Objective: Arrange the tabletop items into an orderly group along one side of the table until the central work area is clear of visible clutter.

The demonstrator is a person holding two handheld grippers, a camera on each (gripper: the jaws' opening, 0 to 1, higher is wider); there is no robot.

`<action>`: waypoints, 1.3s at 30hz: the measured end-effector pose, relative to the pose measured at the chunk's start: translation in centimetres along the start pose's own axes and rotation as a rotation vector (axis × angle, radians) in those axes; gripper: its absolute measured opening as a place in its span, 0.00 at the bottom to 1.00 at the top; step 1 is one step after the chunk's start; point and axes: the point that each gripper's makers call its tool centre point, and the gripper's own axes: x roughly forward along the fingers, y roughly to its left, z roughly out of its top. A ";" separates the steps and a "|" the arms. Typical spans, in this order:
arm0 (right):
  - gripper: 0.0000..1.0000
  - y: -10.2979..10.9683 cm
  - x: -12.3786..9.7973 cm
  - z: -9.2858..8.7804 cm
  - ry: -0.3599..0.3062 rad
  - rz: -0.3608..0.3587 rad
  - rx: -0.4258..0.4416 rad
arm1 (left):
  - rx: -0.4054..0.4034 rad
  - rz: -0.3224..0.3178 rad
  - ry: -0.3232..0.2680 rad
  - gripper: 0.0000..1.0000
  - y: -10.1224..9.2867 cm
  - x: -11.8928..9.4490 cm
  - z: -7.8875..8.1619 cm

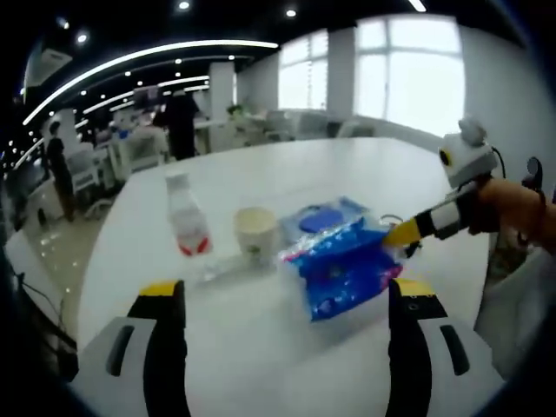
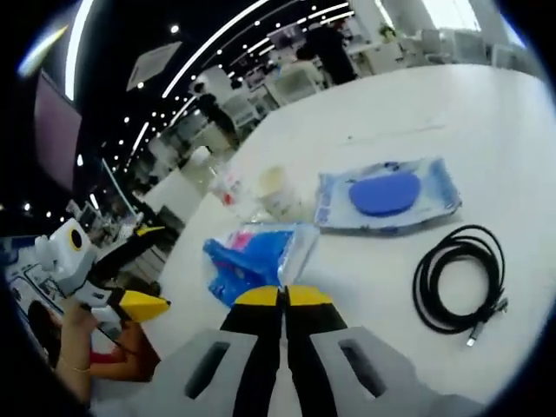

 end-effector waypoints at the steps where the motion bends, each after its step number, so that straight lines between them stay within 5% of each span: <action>1: 0.01 -0.4 -0.3 0.2 -0.003 -0.002 0.005 | 0.001 -0.003 0.000 0.94 -0.1 0.0 0.0; 39: 0.01 -11.0 -6.5 4.9 -0.030 -0.136 0.009 | 0.017 -0.025 0.043 0.92 -0.6 0.7 -1.1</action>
